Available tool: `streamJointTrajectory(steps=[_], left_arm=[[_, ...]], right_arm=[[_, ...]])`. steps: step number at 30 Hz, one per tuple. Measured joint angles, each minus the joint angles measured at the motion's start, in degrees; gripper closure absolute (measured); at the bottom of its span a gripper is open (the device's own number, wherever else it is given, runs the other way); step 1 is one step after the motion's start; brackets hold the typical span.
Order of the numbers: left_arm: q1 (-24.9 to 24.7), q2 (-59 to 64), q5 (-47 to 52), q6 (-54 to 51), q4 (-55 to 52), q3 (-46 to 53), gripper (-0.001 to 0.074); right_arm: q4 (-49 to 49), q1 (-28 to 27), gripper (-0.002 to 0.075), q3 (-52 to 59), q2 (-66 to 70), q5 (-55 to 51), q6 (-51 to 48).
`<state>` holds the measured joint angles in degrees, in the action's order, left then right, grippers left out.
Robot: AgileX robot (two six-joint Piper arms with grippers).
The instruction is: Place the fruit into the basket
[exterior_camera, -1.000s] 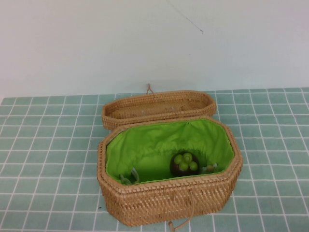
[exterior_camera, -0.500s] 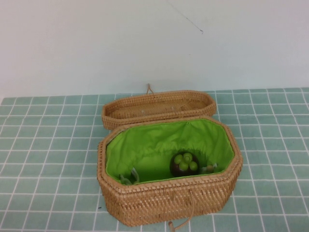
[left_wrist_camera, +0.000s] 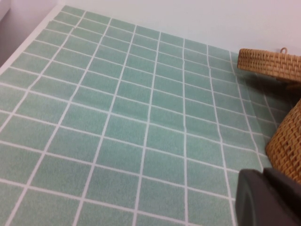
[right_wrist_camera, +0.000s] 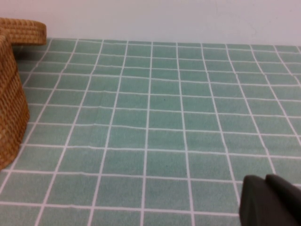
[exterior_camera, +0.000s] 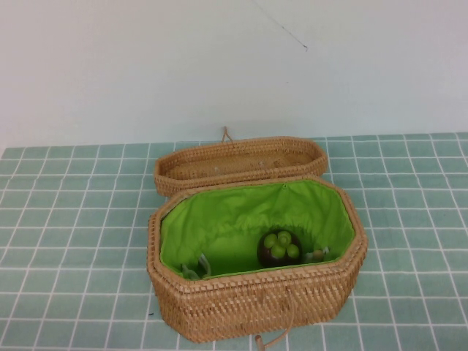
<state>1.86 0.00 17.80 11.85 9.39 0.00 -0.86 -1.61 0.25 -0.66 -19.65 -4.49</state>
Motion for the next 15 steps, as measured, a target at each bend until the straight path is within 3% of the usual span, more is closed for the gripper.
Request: streamJointTrajectory(steps=[15], left_arm=[[0.0,0.0,0.0,0.0,0.0,0.0,0.0738]], right_arm=[[0.0,0.0,0.0728,0.0,0.0,0.0,0.0]])
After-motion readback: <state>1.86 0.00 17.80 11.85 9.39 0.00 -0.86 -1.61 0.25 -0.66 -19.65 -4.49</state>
